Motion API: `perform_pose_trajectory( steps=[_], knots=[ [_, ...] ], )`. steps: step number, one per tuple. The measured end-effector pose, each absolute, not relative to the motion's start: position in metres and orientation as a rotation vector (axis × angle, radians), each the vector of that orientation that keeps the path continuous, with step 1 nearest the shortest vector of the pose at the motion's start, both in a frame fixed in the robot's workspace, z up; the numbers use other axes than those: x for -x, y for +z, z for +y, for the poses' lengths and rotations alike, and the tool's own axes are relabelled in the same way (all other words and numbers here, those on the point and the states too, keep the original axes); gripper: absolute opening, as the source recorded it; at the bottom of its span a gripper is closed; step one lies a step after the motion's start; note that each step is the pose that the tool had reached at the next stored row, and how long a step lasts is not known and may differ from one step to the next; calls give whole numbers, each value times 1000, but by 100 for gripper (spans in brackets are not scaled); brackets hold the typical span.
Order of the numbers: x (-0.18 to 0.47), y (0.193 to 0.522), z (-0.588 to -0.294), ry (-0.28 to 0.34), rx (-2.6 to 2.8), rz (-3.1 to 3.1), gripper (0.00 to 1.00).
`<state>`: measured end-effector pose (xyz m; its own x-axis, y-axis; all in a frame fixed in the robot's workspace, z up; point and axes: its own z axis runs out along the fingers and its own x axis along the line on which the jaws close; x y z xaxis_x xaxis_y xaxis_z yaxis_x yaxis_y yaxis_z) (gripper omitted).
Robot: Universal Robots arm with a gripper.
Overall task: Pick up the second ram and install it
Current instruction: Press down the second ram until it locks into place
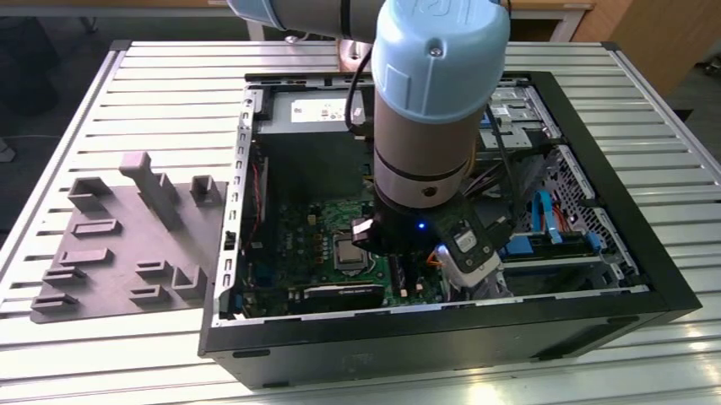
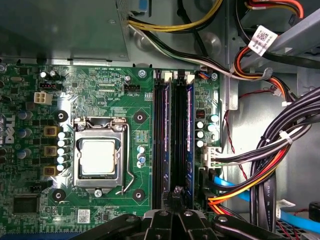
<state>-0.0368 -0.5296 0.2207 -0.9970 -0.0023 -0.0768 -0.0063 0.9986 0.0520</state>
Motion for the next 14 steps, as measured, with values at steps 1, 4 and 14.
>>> perform_pose_trajectory(
  steps=[1, 4, 14],
  knots=[
    [37, 221, -530, 81, 7, 3064, 11],
    [37, 219, -530, 81, 7, 3064, 11],
    [37, 217, -530, 82, 6, 3064, 11]
  ],
)
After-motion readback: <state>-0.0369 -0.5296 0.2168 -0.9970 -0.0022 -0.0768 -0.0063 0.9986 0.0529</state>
